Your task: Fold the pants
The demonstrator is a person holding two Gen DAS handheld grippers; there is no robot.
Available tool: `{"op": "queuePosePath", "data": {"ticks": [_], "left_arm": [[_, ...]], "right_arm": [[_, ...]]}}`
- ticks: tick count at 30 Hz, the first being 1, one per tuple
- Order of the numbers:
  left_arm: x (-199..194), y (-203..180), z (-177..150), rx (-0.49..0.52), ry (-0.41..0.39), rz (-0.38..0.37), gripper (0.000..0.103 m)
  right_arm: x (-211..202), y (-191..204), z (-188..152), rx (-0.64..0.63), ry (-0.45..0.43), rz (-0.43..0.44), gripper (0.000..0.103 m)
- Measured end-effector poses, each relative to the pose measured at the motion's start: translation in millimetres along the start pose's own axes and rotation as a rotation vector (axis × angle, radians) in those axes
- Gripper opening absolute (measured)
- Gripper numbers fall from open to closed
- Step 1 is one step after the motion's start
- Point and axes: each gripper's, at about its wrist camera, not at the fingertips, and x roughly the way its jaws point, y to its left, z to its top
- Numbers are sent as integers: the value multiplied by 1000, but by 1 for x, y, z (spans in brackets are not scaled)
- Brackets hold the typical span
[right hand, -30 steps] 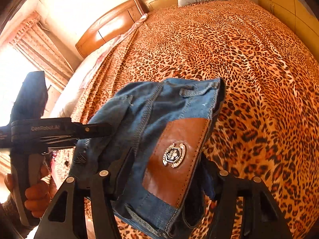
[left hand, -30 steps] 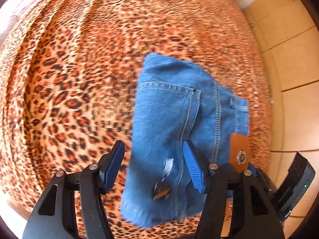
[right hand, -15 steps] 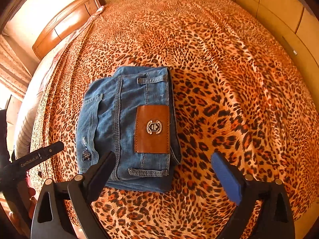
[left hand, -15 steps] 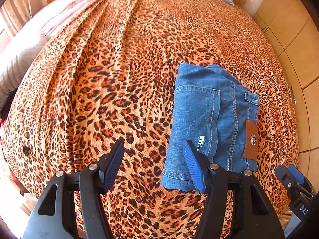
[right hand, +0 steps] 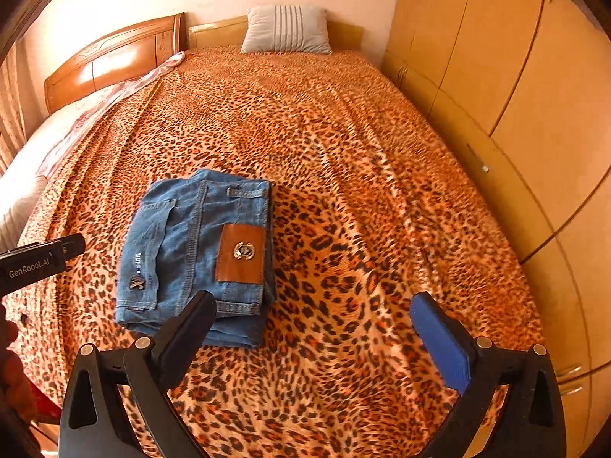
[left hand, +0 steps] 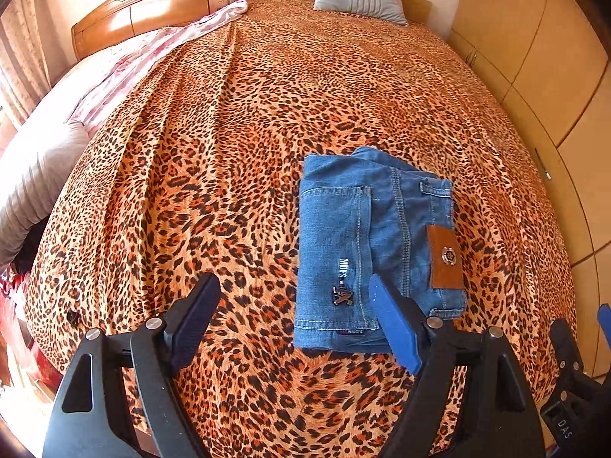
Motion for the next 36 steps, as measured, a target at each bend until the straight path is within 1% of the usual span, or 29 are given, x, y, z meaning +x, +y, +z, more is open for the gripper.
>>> {"op": "queuePosePath", "data": {"ticks": [2, 3, 4, 6, 7, 8, 9, 10, 13, 14, 17, 19, 21, 24, 25, 26, 28, 31, 36], "left_arm": [[-5, -2, -4, 9, -27, 13, 81], [-8, -4, -8, 17, -42, 30, 81], [-9, -5, -10, 22, -40, 43, 81], [-8, -8, -15, 41, 6, 45, 81], [-8, -8, -18, 45, 24, 43, 81], [-10, -8, -23, 41, 24, 48, 81], [-13, -7, -27, 33, 15, 60, 81], [-16, -7, -31, 27, 2, 73, 81], [-30, -13, -41, 12, -35, 97, 81], [-35, -15, -43, 4, -47, 100, 81], [-53, -27, -50, -9, -68, 73, 81], [-62, -36, -56, -16, -99, 75, 81], [-70, -41, -60, -35, -117, 58, 81], [-77, -47, -70, -68, -113, 6, 81], [-80, -49, -74, -72, -123, 14, 81], [-83, -52, -79, -72, -138, 39, 81], [-89, -58, -85, -66, -145, 61, 81], [-98, -65, -93, -61, -148, 69, 81], [-111, -73, -101, -56, -186, 63, 81]], "right_arm": [[-16, 0, 0, -17, -67, -65, 102], [-21, -2, 0, -16, -81, -77, 103], [-24, -5, 0, -9, -79, -61, 103], [-22, -13, 2, 8, -38, 2, 103], [-21, -15, 2, 8, -29, 17, 103], [-22, -15, 1, 8, -33, 18, 103], [-24, -17, 1, 10, -41, 22, 103], [-25, -19, 0, 11, -43, 48, 103], [-28, -20, -8, 29, -31, 151, 103], [-28, -21, -12, 32, -24, 172, 103], [-31, -27, -27, 42, -7, 233, 103], [-35, -34, -38, 50, -12, 261, 103], [-38, -42, -47, 51, -11, 267, 103], [-39, -55, -59, 54, 1, 279, 103], [-39, -60, -62, 57, 6, 281, 103], [-40, -64, -66, 62, 9, 283, 103], [-42, -74, -71, 71, 10, 291, 103], [-45, -87, -77, 77, 5, 291, 103], [-44, -101, -83, 86, 13, 293, 103]]}}
